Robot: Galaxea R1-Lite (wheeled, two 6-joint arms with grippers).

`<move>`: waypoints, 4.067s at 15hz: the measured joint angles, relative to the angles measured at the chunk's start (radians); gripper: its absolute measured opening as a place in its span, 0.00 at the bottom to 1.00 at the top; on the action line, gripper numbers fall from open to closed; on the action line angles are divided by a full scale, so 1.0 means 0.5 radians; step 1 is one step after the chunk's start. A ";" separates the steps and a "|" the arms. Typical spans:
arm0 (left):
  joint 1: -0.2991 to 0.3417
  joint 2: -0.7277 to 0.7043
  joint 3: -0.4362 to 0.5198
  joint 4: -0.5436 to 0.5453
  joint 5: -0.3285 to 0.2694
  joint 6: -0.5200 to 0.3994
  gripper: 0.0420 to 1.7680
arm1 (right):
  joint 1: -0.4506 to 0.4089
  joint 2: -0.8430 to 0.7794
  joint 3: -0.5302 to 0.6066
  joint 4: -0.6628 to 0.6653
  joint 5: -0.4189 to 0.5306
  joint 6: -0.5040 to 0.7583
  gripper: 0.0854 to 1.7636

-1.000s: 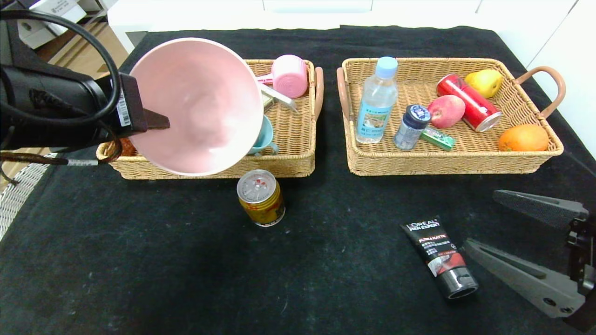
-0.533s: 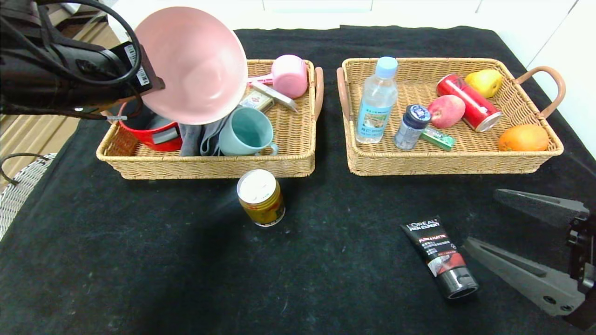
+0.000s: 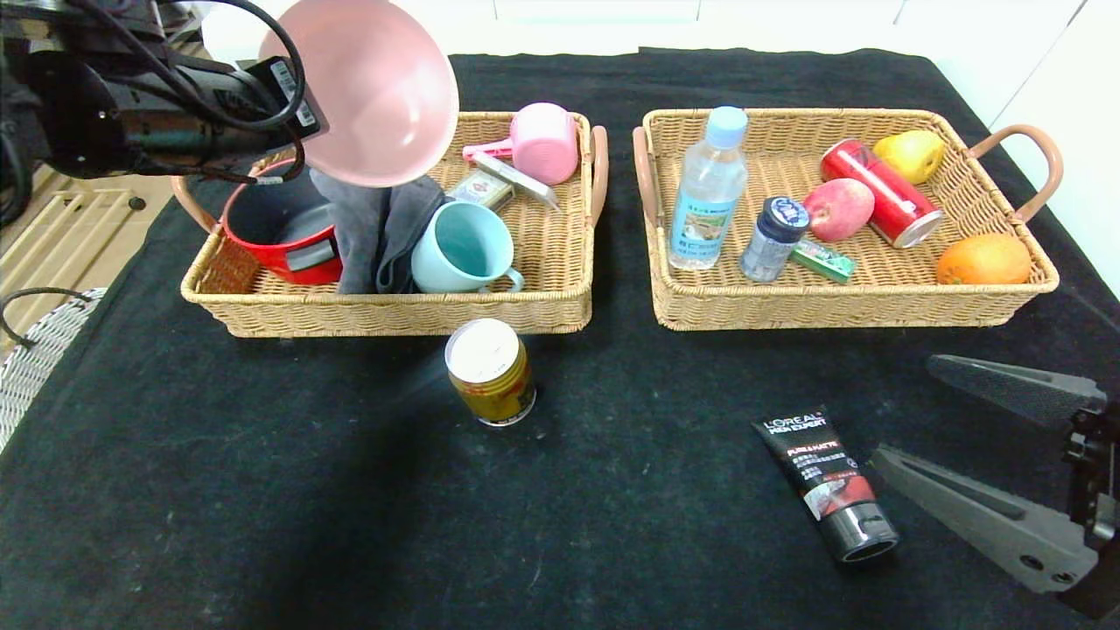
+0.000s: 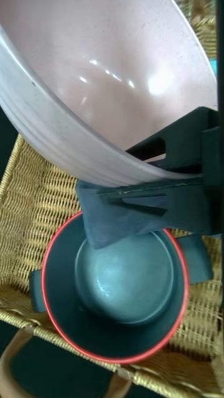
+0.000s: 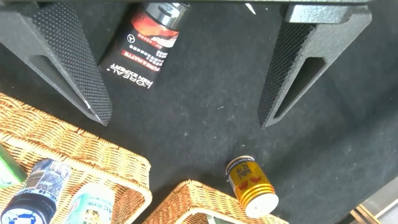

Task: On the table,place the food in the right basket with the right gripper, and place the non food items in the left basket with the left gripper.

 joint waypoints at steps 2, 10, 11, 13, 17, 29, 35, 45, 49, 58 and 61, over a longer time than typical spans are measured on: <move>0.004 0.071 -0.069 -0.009 0.005 0.002 0.08 | -0.009 0.000 0.000 -0.001 0.001 0.001 0.97; 0.006 0.199 -0.149 0.002 0.021 0.012 0.21 | -0.028 -0.006 -0.013 -0.010 0.001 0.000 0.97; 0.006 0.206 -0.161 0.011 0.033 0.015 0.30 | -0.028 -0.006 -0.013 -0.010 0.001 0.001 0.97; 0.007 0.214 -0.171 0.014 0.049 0.017 0.46 | -0.028 -0.006 -0.013 -0.007 0.001 0.001 0.97; 0.006 0.208 -0.165 0.017 0.050 0.017 0.66 | -0.030 -0.006 -0.013 -0.004 0.001 0.001 0.97; -0.207 -0.195 0.126 0.223 -0.018 0.109 0.90 | -0.031 -0.011 -0.013 -0.011 0.000 0.001 0.97; -0.529 -0.416 0.412 0.575 -0.074 0.271 0.94 | -0.037 -0.028 -0.013 -0.005 0.000 -0.002 0.97; -0.913 -0.314 0.416 1.067 -0.026 0.266 0.96 | -0.036 -0.036 -0.013 -0.008 0.001 -0.002 0.97; -0.945 -0.170 0.366 1.074 0.068 0.259 0.96 | -0.037 -0.037 -0.013 -0.010 0.001 -0.002 0.97; -0.923 0.022 0.323 1.058 0.075 0.254 0.97 | -0.040 -0.039 -0.015 -0.012 0.000 -0.003 0.97; -0.897 0.059 0.317 1.057 0.073 0.254 0.97 | -0.042 -0.039 -0.015 -0.014 -0.001 -0.002 0.97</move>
